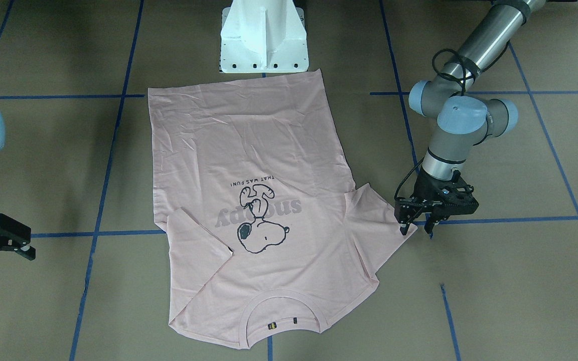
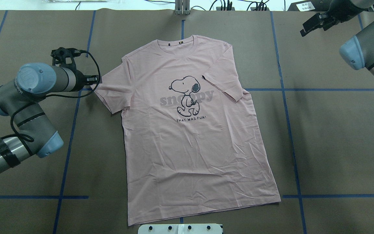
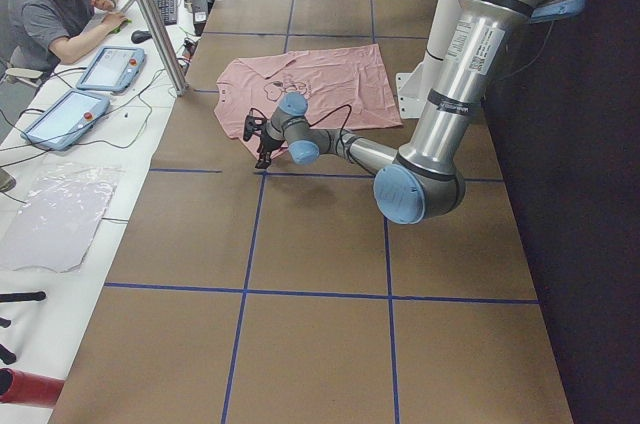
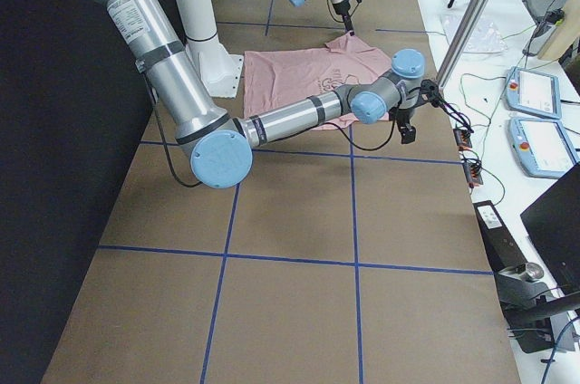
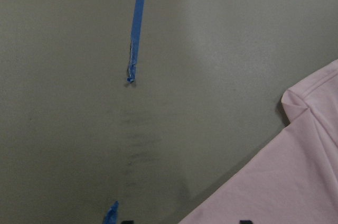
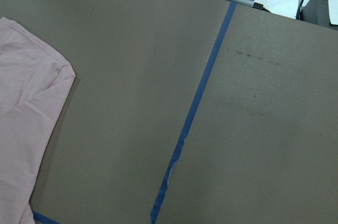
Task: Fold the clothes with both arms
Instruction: 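Move the left gripper to the other sleeve while the right arm withdraws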
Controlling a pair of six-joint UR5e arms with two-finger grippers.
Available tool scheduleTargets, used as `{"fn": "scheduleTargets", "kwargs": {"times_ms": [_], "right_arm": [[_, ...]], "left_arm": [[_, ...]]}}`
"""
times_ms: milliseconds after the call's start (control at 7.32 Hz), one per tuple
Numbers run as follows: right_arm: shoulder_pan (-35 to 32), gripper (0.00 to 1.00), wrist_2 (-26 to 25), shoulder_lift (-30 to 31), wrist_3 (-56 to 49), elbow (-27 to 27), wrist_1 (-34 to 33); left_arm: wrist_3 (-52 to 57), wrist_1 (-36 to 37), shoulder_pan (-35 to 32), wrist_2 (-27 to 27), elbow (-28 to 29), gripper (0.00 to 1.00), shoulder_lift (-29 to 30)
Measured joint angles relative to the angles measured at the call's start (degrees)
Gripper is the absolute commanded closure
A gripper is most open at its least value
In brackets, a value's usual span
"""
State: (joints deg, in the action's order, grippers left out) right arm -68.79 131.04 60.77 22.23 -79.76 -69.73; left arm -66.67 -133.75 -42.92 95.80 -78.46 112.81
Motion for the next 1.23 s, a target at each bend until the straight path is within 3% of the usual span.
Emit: {"fn": "scheduleTargets", "kwargs": {"times_ms": [137, 956, 1230], "right_arm": [[0.0, 0.0, 0.0, 0.2, 0.0, -0.2, 0.0], [0.0, 0.0, -0.1, 0.9, 0.2, -1.0, -0.1], [0.0, 0.0, -0.1, 0.9, 0.5, -1.1, -0.1]], "left_arm": [[0.0, -0.4, 0.0, -0.1, 0.4, 1.0, 0.2], [-0.1, 0.5, 0.1, 0.1, -2.2, 1.0, 0.4], [-0.2, 7.2, 0.4, 0.3, -6.2, 1.0, 1.4]]}}
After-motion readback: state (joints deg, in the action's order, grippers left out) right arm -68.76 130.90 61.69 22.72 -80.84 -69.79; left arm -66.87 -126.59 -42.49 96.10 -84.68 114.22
